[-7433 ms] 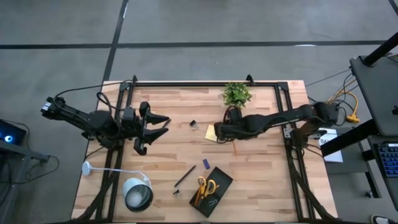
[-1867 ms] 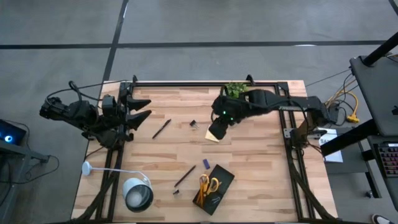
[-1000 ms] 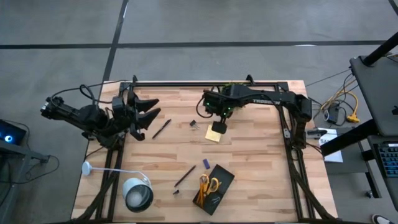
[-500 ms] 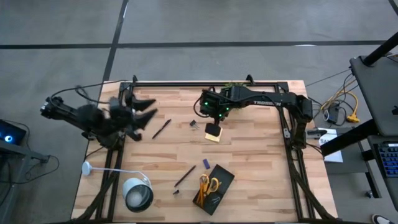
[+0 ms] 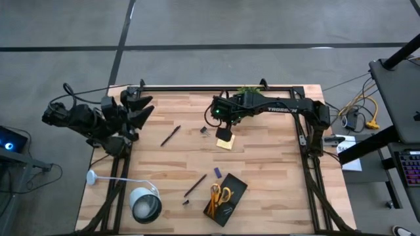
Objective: Pick and place office supplies into organizer
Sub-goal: Put the sticky note into the desk organizer
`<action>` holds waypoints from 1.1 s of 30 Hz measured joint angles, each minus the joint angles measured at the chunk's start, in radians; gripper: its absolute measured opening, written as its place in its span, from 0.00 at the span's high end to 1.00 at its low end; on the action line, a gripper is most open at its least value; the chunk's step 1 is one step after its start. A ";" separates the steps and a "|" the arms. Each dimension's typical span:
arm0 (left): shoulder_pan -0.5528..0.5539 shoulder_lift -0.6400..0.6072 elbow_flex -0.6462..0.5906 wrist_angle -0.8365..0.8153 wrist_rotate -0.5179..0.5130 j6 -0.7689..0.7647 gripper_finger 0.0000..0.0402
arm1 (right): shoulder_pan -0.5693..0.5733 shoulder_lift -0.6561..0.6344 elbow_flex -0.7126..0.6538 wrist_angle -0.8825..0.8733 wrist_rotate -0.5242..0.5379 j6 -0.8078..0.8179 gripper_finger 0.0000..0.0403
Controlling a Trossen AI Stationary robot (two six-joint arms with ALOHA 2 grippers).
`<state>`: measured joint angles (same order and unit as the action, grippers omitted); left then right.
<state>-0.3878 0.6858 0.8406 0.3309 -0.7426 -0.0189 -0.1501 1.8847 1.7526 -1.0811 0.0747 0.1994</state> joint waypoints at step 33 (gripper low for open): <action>-0.050 0.340 0.013 -0.118 0.290 -0.127 0.52 | 0.009 0.000 0.024 0.138 -0.288 0.142 0.07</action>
<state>-0.4377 1.0255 0.8531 0.2129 -0.4531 -0.1462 -0.1413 1.8845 1.7771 -0.9426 -0.2138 0.3416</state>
